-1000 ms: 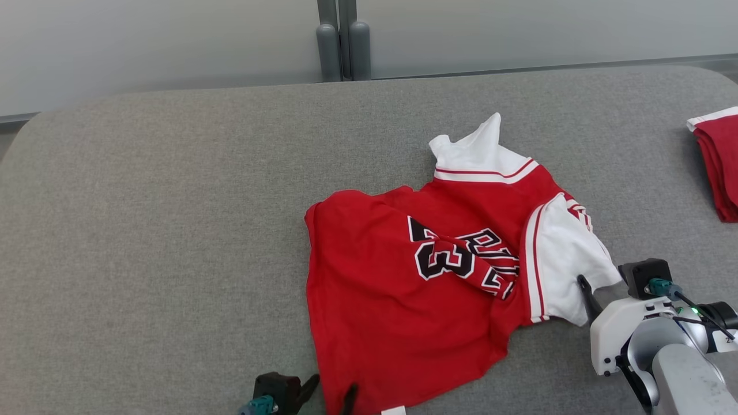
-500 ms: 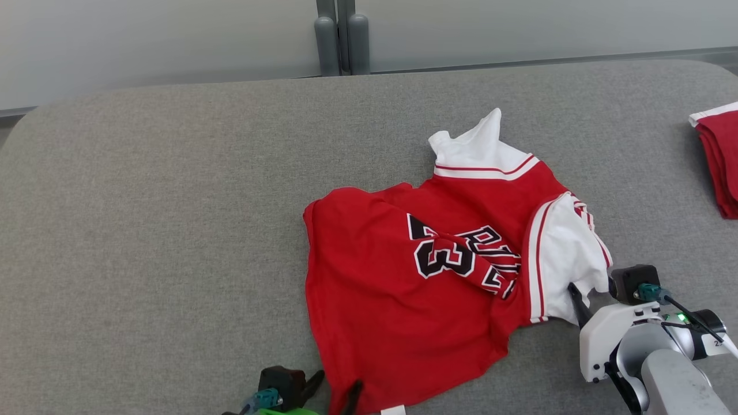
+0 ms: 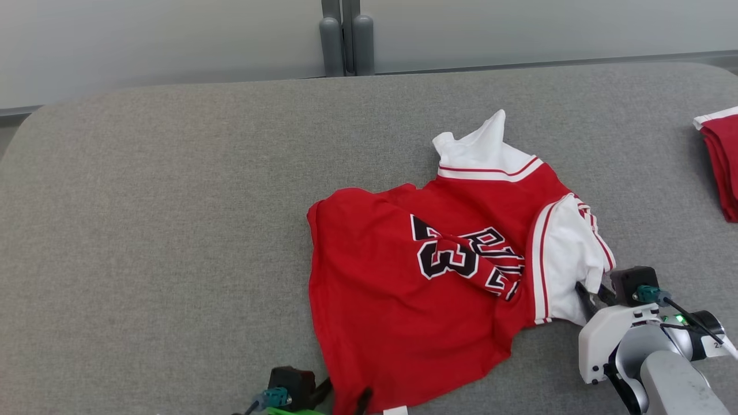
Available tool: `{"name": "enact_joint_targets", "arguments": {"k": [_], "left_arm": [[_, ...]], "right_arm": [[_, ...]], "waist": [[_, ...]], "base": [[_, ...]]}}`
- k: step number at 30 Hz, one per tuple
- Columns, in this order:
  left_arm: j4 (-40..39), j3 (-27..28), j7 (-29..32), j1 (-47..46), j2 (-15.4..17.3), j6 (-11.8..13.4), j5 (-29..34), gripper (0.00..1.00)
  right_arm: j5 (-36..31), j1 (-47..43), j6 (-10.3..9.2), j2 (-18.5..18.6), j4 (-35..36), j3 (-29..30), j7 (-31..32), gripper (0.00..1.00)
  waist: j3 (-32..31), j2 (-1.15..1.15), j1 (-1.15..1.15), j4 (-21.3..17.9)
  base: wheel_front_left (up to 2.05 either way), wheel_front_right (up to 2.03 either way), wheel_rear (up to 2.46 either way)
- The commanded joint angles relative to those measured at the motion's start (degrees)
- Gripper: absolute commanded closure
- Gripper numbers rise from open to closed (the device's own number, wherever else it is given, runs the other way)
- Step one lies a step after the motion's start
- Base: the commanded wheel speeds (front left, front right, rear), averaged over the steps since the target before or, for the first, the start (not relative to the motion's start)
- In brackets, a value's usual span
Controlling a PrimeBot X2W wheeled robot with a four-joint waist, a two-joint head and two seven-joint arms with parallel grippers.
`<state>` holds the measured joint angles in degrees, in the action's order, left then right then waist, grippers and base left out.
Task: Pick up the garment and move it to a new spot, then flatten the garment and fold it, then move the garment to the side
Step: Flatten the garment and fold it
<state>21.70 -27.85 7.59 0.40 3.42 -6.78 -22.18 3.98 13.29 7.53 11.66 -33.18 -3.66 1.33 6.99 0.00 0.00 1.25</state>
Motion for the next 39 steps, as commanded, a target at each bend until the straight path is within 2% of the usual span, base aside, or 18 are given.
{"name": "enact_joint_targets", "arguments": {"k": [1, 2, 3, 4, 5, 6, 10, 14, 17, 22, 25, 28, 30, 33, 37, 39], "left_arm": [[1.3, -0.6, 1.5, 2.2, 0.6, -0.1, -0.8, 0.00], [1.5, -0.7, 1.8, 2.3, 0.7, -0.1, -0.9, 0.00], [1.7, -0.9, 2.2, 2.5, 0.9, -0.1, -1.1, 0.07], [1.9, -1.0, 2.2, 2.6, 0.9, -0.2, -1.5, 0.48], [2.1, -1.0, 2.3, 2.6, 0.8, -0.2, -1.8, 0.78], [2.4, -1.4, 2.7, 2.6, 0.8, -0.3, -1.6, 1.00], [1.1, -1.0, 2.5, 2.2, 0.6, -0.5, -4.6, 1.00], [-5.6, 0.9, 2.4, 2.3, 1.5, -0.7, -9.1, 1.00], [-15.5, 2.5, 3.5, 3.2, 4.1, -0.7, -12.2, 1.00], [-33.5, 5.0, 7.5, 2.1, 9.0, -0.4, -13.3, 1.00], [-43.6, 6.2, 11.3, -1.3, 11.3, 0.0, -13.6, 1.00], [-49.2, 7.0, 16.2, -8.0, 12.3, 0.0, -15.2, 1.00], [-50.4, 7.3, 19.6, -14.6, 11.9, 0.0, -16.8, 1.00], [-47.4, 9.8, 23.6, -27.5, 12.0, 0.3, -17.0, 1.00], [-36.4, 11.4, 28.6, -45.7, 11.1, 0.7, -16.5, 1.00], [-29.8, 12.0, 29.2, -54.6, 11.2, 0.5, -14.8, 1.00]], "right_arm": [[0.8, 0.2, -0.09, 0.1, 0.1, -0.1, -0.7, 0.74], [0.9, 0.2, -0.09, 0.2, 0.2, -0.2, -0.8, 0.78], [1.1, 0.2, -0.09, 0.2, 0.3, -0.3, -0.8, 0.83], [1.4, 0.1, -0.09, 0.2, 0.6, -0.5, -1.1, 0.89], [1.9, 0.0, -0.09, 0.2, 1.0, -0.5, -1.2, 1.00], [3.0, -0.2, -0.09, -0.3, 1.2, -0.8, -1.1, 1.00], [9.8, -1.2, -0.09, -0.5, 5.9, -1.5, -0.8, 1.00], [17.2, -3.0, -0.09, 1.2, 15.5, 0.2, 1.7, 1.00], [22.5, -5.3, -0.09, 3.4, 26.1, 3.6, 5.6, 1.00], [27.5, -7.7, -0.05, 5.1, 43.3, 11.0, 13.9, 1.00], [29.9, -6.0, -0.05, 4.8, 53.6, 15.1, 19.5, 1.00], [31.9, -1.3, -0.05, 3.7, 60.3, 18.7, 24.8, 1.00], [31.0, 4.2, -0.05, 3.8, 62.3, 20.6, 27.5, 1.00], [28.5, 14.7, -0.05, 3.7, 61.4, 21.8, 30.5, 1.00], [23.3, 31.6, -0.05, 3.4, 54.6, 20.0, 32.8, 1.00], [19.7, 40.7, -0.05, 2.4, 49.2, 19.1, 31.8, 1.00]], "waist": [[0.0, 0.00, 0.00, -0.1], [0.1, 0.00, 0.00, -0.1], [0.0, 0.00, 0.00, -0.1], [0.0, 0.00, 0.00, -0.2], [-0.2, 0.00, 0.00, -0.3], [-0.3, 0.00, 0.00, -0.4], [-1.4, 0.00, 0.00, -0.9], [-2.9, 0.00, 0.00, -1.5], [-3.8, 0.00, 0.00, -1.8], [-3.6, 0.00, 0.00, -2.0], [-2.3, 0.00, 0.00, -2.2], [0.4, 0.00, 0.00, -2.2], [3.3, 0.00, 0.00, -2.3], [8.4, 0.00, 0.00, -2.4], [16.9, 0.00, 0.00, -3.2], [20.9, 0.00, 0.00, -3.8]], "base": [[0.00, 0.00, 0.00], [0.00, 0.00, 0.00], [0.00, 0.00, 0.00], [0.00, 0.00, 0.00], [0.00, 0.00, 0.00], [0.00, 0.00, 0.00], [0.00, 0.00, 0.00], [0.00, 0.00, 0.00], [0.00, 0.00, 0.00], [0.00, 0.00, 0.00], [0.00, 0.00, 0.00], [0.00, 0.00, 0.00], [0.00, 0.00, 0.00], [0.00, 0.00, 0.00], [0.00, 0.00, 0.00], [0.00, 0.00, 0.00]]}}
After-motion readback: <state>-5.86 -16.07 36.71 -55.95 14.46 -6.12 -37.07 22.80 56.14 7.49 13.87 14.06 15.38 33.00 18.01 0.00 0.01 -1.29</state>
